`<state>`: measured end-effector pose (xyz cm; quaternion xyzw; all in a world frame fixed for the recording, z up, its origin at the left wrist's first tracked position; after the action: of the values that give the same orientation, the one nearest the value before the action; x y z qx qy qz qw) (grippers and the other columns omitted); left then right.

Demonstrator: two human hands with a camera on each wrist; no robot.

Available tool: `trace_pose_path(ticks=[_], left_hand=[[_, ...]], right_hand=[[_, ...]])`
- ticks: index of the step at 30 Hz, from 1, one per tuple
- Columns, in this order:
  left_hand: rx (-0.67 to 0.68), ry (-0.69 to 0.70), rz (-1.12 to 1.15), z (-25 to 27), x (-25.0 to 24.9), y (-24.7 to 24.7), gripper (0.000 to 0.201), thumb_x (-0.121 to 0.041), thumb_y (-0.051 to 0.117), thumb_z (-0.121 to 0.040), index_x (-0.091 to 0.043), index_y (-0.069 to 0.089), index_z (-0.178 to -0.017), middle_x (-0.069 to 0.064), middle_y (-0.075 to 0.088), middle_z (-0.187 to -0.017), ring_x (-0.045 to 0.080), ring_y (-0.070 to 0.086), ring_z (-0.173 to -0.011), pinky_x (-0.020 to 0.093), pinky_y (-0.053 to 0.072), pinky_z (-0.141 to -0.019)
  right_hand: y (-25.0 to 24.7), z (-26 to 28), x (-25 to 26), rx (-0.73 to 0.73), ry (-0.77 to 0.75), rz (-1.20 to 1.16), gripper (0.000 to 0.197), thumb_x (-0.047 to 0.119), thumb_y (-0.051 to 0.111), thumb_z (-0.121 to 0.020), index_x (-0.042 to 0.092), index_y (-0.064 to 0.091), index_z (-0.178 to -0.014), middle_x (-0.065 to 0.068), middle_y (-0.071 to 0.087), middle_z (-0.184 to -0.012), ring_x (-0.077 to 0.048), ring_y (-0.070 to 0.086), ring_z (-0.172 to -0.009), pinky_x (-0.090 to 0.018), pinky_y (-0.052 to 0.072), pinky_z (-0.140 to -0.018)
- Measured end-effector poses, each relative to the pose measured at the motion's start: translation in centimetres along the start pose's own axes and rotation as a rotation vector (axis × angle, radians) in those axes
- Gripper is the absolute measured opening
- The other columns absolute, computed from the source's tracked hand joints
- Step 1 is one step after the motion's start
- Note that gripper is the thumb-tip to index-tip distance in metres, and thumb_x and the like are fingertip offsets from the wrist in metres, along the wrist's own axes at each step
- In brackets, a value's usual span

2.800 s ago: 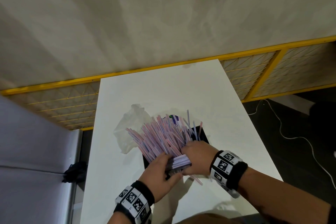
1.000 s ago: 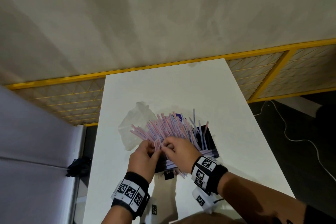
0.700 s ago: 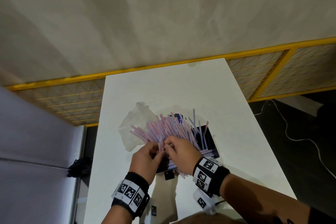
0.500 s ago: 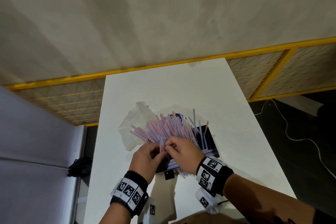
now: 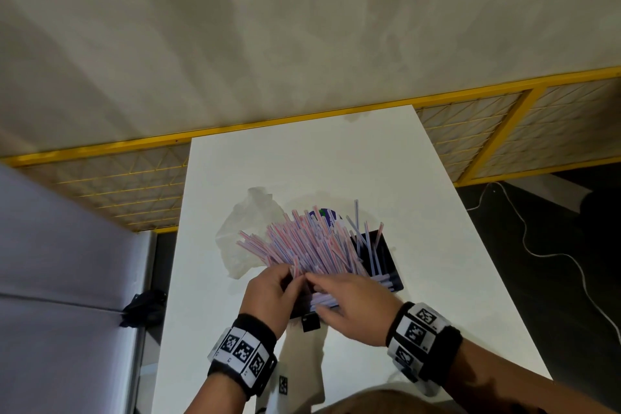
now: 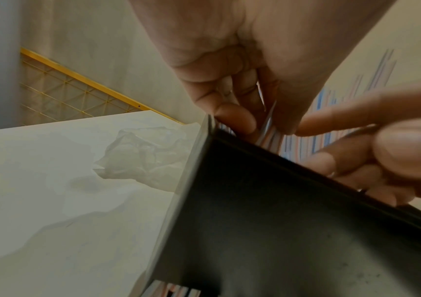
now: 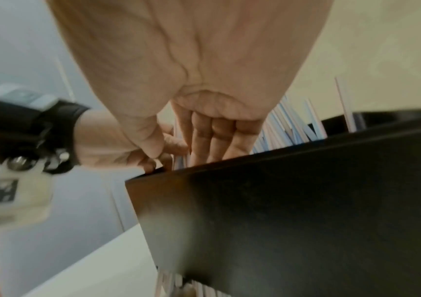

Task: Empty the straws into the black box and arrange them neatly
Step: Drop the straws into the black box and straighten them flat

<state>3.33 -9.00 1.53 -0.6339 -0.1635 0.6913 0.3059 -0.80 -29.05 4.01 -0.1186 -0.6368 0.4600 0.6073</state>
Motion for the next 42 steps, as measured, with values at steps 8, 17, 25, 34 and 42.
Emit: trace_pose_path(ticks=[8, 17, 25, 34, 42], left_hand=[[0.064, 0.044, -0.028, -0.8, -0.8, -0.6, 0.023, -0.037, 0.071, -0.09, -0.029, 0.06, -0.072, -0.01, 0.062, -0.064, 0.007, 0.056, -0.06, 0.018, 0.046, -0.058], [0.007, 0.148, -0.035, -1.3, -3.4, -2.7, 0.03, -0.041, 0.071, -0.091, -0.022, 0.056, -0.073, -0.001, 0.055, -0.06, 0.011, 0.046, -0.054, 0.027, 0.043, -0.056], [-0.123, 0.206, 0.18, 0.6, -7.0, -7.6, 0.005, -0.032, 0.076, -0.091, -0.03, 0.073, -0.087, -0.007, 0.074, -0.077, 0.011, 0.067, -0.071, 0.02, 0.052, -0.066], [-0.152, 0.251, 0.281, 2.8, -8.1, -7.5, 0.013, -0.041, 0.072, -0.09, -0.029, 0.076, -0.091, -0.006, 0.077, -0.088, 0.013, 0.073, -0.082, 0.029, 0.057, -0.077], [-0.098, -0.009, 0.651, 2.4, -6.7, -3.4, 0.018, -0.033, 0.081, -0.085, -0.02, 0.07, -0.091, 0.007, 0.075, -0.09, 0.029, 0.07, -0.083, 0.055, 0.058, -0.083]], right_hand=[[1.8, 0.4, -0.1, 0.178, -0.059, 0.26, 0.045, 0.052, 0.044, -0.098, 0.021, 0.055, -0.129, 0.0, 0.06, -0.122, -0.021, 0.057, -0.109, -0.044, 0.051, -0.093], [1.4, -1.0, 0.1, 0.239, 0.016, 0.296, 0.039, 0.051, 0.047, -0.097, 0.014, 0.061, -0.1, -0.005, 0.061, -0.1, -0.025, 0.058, -0.092, -0.04, 0.051, -0.079], [1.0, -0.6, -0.4, 0.146, 0.0, 0.219, 0.043, 0.054, 0.047, -0.098, 0.017, 0.062, -0.116, -0.002, 0.062, -0.112, -0.022, 0.058, -0.104, -0.041, 0.05, -0.091], [-2.0, -0.2, 2.8, -0.16, 0.034, -0.039, 0.051, 0.055, 0.052, -0.097, 0.026, 0.046, -0.139, 0.009, 0.047, -0.126, -0.014, 0.06, -0.099, -0.035, 0.053, -0.084], [-2.8, -0.9, 1.8, -0.085, 0.089, 0.048, 0.011, 0.03, 0.049, -0.103, 0.022, 0.051, -0.096, 0.003, 0.054, -0.089, -0.018, 0.053, -0.076, -0.039, 0.047, -0.068]])
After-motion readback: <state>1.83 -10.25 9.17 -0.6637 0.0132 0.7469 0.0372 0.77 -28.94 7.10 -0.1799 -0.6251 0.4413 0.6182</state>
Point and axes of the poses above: each hand's wrist, its own z-axis away from the middle knuckle, its own y-axis out of the palm, x = y × z, the point moved 1 cm from there along -z, towards the middle knuckle
